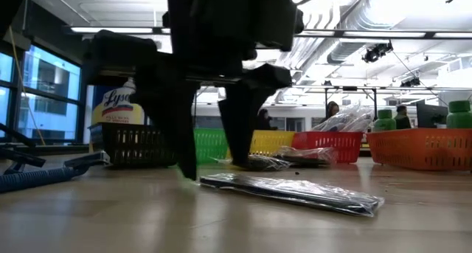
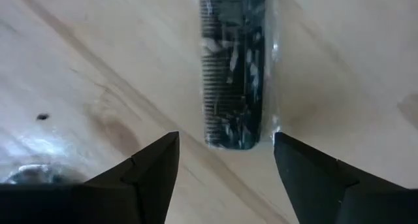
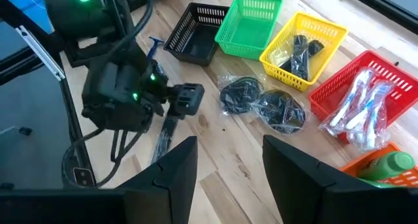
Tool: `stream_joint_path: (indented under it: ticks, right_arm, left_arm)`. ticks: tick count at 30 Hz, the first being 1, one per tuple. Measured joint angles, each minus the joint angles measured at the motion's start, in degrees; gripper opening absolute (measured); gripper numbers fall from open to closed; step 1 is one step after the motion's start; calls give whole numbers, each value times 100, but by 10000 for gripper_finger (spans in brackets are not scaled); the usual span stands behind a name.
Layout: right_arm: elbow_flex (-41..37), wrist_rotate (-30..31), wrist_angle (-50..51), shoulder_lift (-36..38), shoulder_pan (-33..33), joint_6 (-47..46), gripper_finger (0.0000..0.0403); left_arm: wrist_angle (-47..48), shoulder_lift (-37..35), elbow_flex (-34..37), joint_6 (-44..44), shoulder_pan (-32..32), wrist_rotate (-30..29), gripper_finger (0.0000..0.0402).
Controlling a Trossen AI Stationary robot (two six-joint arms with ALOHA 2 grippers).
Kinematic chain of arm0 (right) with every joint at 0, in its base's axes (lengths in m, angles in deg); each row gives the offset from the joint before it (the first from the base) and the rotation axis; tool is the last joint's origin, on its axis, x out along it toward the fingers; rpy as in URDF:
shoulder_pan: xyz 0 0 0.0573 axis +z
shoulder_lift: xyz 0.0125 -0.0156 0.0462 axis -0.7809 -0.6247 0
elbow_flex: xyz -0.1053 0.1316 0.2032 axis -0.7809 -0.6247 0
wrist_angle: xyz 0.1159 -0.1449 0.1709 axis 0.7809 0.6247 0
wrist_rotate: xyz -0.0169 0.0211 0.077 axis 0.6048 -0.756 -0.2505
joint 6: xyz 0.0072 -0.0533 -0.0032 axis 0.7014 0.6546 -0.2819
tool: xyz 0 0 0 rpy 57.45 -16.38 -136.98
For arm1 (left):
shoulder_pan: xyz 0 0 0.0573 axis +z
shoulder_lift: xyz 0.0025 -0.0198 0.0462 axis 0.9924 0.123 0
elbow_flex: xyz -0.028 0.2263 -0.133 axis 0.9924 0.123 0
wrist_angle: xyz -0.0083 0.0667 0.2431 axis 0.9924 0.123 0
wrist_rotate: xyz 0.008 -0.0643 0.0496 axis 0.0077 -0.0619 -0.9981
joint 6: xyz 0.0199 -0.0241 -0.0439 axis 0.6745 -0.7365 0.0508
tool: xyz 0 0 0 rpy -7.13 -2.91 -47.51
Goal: Pick & Place Travel size toiletries
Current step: Put the black hair comb into the yellow bin
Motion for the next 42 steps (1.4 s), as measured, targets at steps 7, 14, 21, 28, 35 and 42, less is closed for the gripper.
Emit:
stream_joint_path:
  ticks: [7,14,21,28,35,42]
  right_arm:
    - [-1,2,-4,2,0,52,164]
    - [0,7,-4,2,0,131,164]
    - [-2,9,-2,2,0,153,164]
    - [0,13,0,2,0,245,164]
    - [0,2,0,2,0,260,164]
    - [-2,-10,-2,2,0,260,164]
  left_arm:
    - [-103,33,-2,369,23,270,241]
    - [-256,69,19,390,63,321,241]
    - [-274,75,179,80,180,522,239]
    - [-232,75,192,42,256,702,189]
    - [-228,77,195,-47,290,786,111]
    - [-190,71,190,-92,286,656,65]
